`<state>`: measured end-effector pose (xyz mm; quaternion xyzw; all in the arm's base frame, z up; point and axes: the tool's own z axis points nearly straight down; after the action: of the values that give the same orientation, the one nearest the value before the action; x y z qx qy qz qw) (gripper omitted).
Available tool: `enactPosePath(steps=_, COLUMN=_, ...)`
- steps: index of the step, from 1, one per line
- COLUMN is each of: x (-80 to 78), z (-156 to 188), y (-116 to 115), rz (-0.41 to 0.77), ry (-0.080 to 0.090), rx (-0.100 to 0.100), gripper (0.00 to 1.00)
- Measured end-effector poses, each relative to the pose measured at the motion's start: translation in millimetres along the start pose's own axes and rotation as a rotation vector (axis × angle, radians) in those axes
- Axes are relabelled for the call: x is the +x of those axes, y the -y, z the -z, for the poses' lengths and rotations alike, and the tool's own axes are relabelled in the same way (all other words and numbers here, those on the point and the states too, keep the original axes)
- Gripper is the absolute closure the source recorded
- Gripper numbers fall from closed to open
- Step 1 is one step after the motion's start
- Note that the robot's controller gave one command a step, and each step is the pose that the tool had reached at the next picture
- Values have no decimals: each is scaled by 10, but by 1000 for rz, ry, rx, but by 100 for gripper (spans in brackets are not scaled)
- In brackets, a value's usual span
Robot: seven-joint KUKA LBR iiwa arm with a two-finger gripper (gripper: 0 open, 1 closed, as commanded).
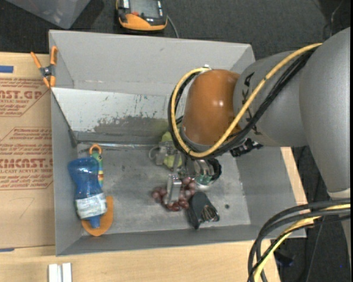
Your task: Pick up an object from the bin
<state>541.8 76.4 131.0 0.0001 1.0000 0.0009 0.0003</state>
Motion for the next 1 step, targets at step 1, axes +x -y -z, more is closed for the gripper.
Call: enactPosePath(steps=1, x=0, z=0, y=0, rz=0, ry=0, rx=0, gripper=0)
